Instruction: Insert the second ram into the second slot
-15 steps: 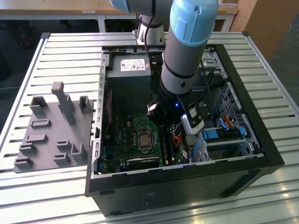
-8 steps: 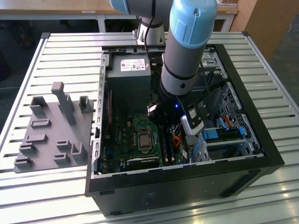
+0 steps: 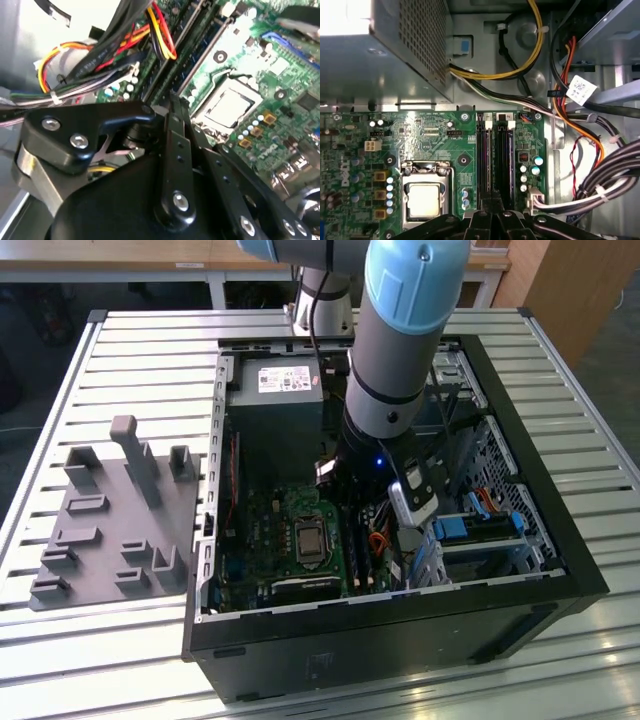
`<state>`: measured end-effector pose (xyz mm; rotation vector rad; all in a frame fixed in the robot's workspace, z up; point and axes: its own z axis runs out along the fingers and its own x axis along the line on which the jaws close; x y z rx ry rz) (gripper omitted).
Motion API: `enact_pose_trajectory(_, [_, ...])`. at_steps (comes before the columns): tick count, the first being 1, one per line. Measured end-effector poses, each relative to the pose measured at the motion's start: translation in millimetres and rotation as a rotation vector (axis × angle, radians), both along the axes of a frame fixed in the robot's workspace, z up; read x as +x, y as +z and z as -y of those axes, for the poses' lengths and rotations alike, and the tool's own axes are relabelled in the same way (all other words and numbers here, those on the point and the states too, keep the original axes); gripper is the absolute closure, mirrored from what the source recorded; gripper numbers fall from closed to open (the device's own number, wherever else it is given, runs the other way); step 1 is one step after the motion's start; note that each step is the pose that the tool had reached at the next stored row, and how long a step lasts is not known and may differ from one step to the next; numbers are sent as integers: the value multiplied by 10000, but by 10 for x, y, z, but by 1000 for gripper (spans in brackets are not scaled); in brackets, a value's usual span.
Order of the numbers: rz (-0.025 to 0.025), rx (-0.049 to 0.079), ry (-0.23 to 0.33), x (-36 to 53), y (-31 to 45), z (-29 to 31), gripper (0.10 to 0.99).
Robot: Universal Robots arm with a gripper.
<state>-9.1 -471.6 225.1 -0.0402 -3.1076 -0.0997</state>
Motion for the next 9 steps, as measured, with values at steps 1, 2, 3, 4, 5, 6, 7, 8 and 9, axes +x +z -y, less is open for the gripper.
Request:
enact_pose_trajectory(1, [0, -2, 0, 0, 19, 0, 980])
enact_pose_trajectory(2, [-1, -5, 0, 0, 40, 0, 980])
enact_pose_trajectory(3, [-2, -5, 0, 0, 58, 1, 980])
enact_pose_trajectory(4, [-2, -5, -1, 0, 75, 1, 980])
enact_pose_trajectory(5, [-2, -5, 0, 0, 93, 1, 980])
enact_pose_trajectory(6, [-2, -4, 0, 0, 113, 1, 980])
enact_pose_trajectory(7, [-2, -4, 0, 0, 132, 0, 980])
enact_pose_trajectory(8, [-2, -4, -1, 0, 149, 1, 980])
enact_pose_trajectory(9, [-2, -4, 0, 0, 165, 0, 980])
